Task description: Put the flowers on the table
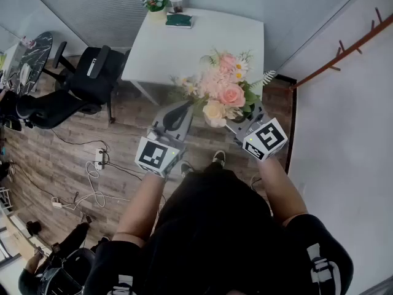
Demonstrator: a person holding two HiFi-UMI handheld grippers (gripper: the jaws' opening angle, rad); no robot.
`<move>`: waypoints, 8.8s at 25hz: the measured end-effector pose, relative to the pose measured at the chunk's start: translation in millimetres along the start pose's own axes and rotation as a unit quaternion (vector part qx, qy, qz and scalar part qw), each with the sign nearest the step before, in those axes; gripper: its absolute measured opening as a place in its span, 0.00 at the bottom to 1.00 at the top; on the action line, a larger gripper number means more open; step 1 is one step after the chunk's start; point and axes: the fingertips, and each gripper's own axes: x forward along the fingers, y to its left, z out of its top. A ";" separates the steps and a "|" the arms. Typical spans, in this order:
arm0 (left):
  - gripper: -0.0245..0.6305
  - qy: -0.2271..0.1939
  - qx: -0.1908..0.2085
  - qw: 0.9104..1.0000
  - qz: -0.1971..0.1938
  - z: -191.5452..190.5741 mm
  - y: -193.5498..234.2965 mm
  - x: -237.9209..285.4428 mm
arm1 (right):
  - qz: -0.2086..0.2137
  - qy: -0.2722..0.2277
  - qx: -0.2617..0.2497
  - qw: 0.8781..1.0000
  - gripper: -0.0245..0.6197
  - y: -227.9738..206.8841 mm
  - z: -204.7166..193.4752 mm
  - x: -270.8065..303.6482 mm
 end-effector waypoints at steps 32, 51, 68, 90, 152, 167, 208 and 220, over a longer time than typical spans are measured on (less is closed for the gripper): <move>0.06 0.005 -0.001 1.000 0.026 8.3 -15.6 25.2 | 0.018 -0.004 0.017 1.000 0.55 -33.4 4.2 -25.7; 0.06 0.006 0.006 0.998 0.059 13.4 -14.1 83.3 | 0.051 -0.009 0.015 0.999 0.55 -90.9 6.0 -27.0; 0.06 0.006 0.000 0.998 0.063 6.2 41.7 95.9 | 0.058 -0.002 0.014 0.998 0.55 -114.9 2.1 27.6; 0.06 0.004 -0.010 0.999 0.035 6.9 191.5 95.3 | 0.033 0.010 0.009 0.999 0.55 -128.5 14.3 177.8; 0.06 0.026 -0.050 0.988 0.144 -73.7 427.0 214.3 | 0.067 0.031 0.012 0.997 0.55 -295.1 -68.2 411.8; 0.06 0.032 -0.052 0.985 0.161 -161.2 480.9 240.7 | 0.047 0.026 -0.009 0.999 0.55 -321.6 -149.2 469.1; 0.06 0.029 -0.059 0.987 0.144 -163.4 482.1 259.8 | 0.038 0.036 0.010 0.999 0.56 -336.3 -167.1 450.1; 0.06 0.037 -0.049 0.990 0.126 -143.9 454.0 243.6 | 0.029 0.049 0.025 0.998 0.55 -327.3 -154.3 402.4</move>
